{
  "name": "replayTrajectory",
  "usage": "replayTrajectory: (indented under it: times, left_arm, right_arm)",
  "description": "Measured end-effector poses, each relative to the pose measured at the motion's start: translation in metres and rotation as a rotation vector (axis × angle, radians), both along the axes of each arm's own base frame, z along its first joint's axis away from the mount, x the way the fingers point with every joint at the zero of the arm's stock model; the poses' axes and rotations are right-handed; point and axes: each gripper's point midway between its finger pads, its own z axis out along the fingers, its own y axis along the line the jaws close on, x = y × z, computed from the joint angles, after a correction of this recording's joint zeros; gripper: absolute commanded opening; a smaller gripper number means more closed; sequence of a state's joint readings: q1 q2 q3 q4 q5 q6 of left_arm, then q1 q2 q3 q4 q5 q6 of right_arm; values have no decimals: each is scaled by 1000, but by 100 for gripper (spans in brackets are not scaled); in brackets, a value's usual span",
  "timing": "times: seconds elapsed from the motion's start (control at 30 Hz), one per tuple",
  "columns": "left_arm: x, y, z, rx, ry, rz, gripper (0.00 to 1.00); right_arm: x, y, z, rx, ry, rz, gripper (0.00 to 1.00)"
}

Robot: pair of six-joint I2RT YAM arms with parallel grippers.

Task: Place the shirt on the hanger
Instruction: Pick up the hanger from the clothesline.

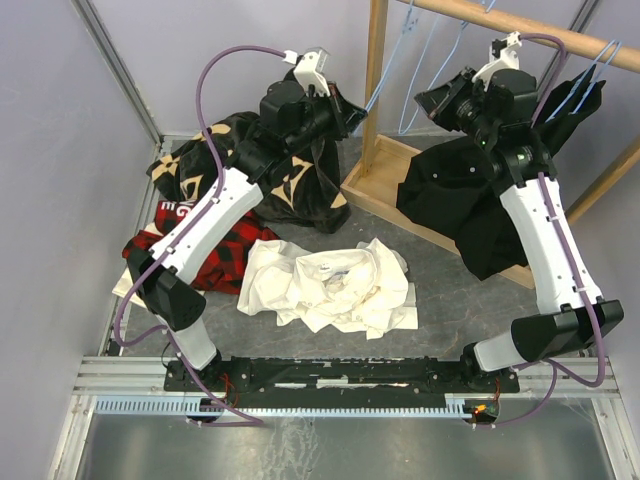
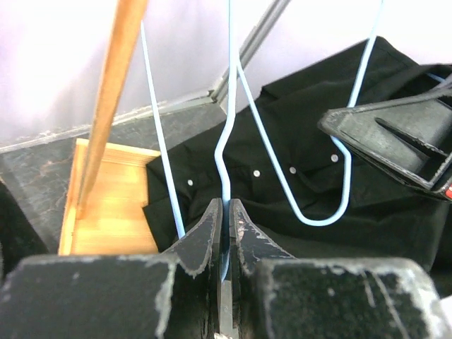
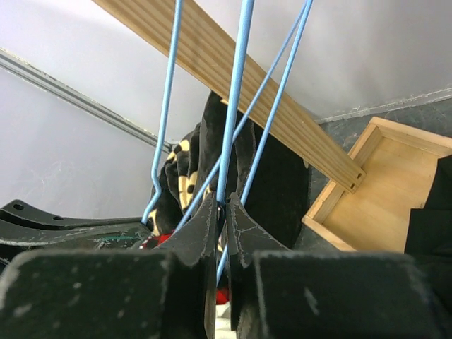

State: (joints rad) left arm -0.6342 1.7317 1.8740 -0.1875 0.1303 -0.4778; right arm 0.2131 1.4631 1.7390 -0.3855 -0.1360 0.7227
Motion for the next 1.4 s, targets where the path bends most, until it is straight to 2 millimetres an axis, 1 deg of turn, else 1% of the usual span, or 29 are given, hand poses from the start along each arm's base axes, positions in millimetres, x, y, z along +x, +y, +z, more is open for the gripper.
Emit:
replayTrajectory:
  times: [0.17,0.33,0.4,0.6,0.7,0.87,0.93,1.03,1.13,1.23,1.33,1.4]
  left_arm:
    - [9,14,9,1,-4,83,3]
    - [17,25,5,14,11,134,3]
    - [19,28,4,17,14,146,7]
    - [21,31,4,17,15,145,27]
    - [23,33,4,17,16,144,42]
    - [24,33,-1,15,21,137,69]
    - [21,32,-6,18,32,123,79]
    - [15,33,-11,24,42,107,89]
    - [5,36,-10,24,43,92,96]
    - [-8,43,-2,14,30,85,100]
    - [-23,51,9,1,11,74,99]
    - [-33,58,14,-4,0,72,99]
  right_arm:
    - [-1,-8,7,16,-3,-7,0]
    - [-2,-15,9,19,-1,-17,0]
    - [-3,-17,9,22,0,-15,0]
    - [-2,-26,13,46,5,-34,0]
    - [-3,-30,22,59,-6,-41,0]
    - [-6,-34,46,79,-46,-41,0]
    - [-6,-37,48,81,-41,-48,0]
    - [-7,-40,40,84,-2,-61,0]
    - [-7,-42,25,80,58,-69,0]
    - [-7,-43,8,78,127,-75,0]
    - [-5,-44,-9,69,187,-79,0]
    - [-6,-45,-16,61,212,-80,0]
